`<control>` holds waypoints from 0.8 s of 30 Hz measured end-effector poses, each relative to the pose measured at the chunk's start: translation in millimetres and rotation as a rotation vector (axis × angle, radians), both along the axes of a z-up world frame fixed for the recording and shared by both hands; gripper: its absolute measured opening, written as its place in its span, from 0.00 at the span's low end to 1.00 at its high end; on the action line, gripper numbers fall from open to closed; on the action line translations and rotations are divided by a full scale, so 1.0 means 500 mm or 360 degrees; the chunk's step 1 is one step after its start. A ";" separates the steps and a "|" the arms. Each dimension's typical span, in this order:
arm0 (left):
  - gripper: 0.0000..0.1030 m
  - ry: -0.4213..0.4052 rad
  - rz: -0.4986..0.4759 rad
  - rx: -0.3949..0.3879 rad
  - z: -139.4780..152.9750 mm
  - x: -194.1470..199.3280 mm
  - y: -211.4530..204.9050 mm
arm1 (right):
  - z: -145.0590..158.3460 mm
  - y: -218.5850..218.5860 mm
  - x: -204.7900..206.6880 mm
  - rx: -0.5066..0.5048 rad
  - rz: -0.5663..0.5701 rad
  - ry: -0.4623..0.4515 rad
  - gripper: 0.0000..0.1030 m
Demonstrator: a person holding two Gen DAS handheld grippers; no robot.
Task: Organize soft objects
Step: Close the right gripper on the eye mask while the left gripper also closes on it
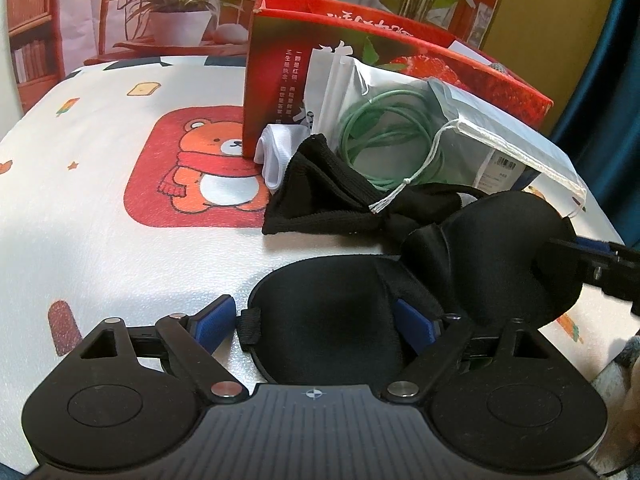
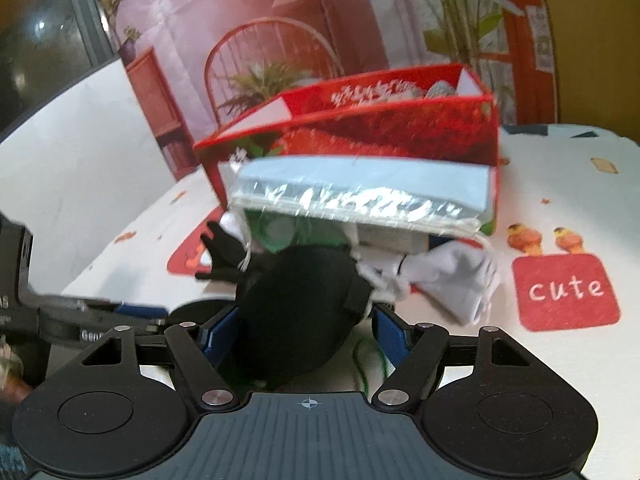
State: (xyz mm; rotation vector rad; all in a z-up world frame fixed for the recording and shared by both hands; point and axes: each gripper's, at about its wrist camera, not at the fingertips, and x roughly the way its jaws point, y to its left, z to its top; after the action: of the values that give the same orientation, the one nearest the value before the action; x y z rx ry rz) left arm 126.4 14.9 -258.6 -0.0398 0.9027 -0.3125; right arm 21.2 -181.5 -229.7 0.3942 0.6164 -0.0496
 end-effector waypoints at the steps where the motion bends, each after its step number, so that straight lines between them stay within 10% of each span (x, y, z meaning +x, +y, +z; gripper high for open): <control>1: 0.86 0.0000 0.0000 0.0000 0.000 0.000 0.000 | 0.003 -0.003 -0.002 0.0005 -0.0009 -0.0018 0.59; 9: 0.86 0.0004 0.0004 -0.0015 0.000 0.000 0.002 | 0.011 -0.001 -0.008 -0.0046 -0.0018 -0.0064 0.24; 24: 0.87 0.0201 0.0194 -0.0473 -0.002 0.008 0.080 | -0.015 0.007 0.004 -0.0133 -0.0022 0.0082 0.18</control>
State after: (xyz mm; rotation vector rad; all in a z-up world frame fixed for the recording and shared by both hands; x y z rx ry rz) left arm 130.2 55.0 -259.7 -0.3914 0.9682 -0.3309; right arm 23.2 -178.2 -237.4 0.3172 0.6600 -0.0989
